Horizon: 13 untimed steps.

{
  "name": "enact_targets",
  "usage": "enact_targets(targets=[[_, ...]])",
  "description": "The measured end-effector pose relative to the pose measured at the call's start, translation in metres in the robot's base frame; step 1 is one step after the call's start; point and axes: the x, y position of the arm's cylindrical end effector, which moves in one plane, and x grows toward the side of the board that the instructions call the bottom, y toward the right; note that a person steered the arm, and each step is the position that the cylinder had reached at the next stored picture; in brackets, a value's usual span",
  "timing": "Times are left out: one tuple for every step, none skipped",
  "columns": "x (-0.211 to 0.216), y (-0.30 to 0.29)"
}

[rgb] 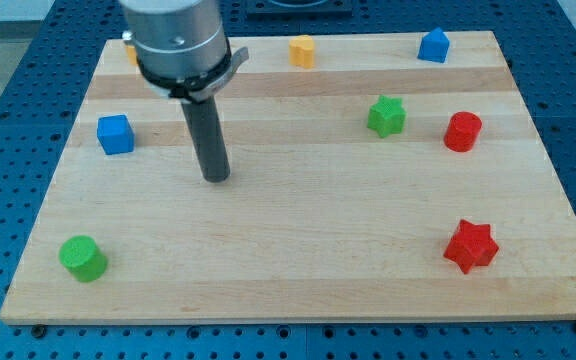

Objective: Move green star to the bottom centre of the board

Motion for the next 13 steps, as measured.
enact_targets(targets=[[-0.036,0.007],[-0.074,0.031],[-0.1,0.068],[-0.115,0.111],[-0.121,0.149],[-0.121,0.181],[-0.121,0.205],[-0.122,0.217],[-0.112,0.218],[-0.1,0.222],[-0.093,0.223],[-0.078,0.223],[-0.057,0.223]])
